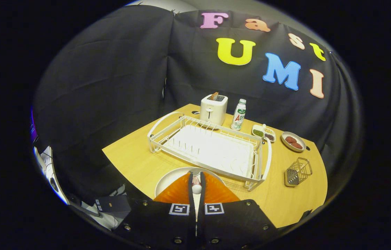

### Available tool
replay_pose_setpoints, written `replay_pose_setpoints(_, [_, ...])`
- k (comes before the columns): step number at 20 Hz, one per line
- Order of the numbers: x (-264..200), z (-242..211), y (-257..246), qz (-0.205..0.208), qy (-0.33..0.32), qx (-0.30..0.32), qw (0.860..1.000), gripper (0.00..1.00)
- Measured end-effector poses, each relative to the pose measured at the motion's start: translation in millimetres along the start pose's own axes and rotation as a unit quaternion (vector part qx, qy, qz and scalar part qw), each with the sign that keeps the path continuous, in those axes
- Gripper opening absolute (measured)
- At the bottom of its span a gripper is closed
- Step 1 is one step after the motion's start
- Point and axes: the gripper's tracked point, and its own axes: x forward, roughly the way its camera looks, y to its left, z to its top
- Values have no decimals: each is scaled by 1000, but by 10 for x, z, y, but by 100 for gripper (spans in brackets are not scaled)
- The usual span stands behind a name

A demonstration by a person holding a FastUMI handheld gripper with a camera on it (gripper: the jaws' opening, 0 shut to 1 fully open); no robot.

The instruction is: Take the plate from the dish rack, then take the spoon from the basket and place it into the plate.

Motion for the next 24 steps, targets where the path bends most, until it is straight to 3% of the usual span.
replay_pose_setpoints(11, [394,-249,49,37,17,9,999,2])
replay_pose_setpoints(24, [337,-291,-69,33,26,-19,999,20])
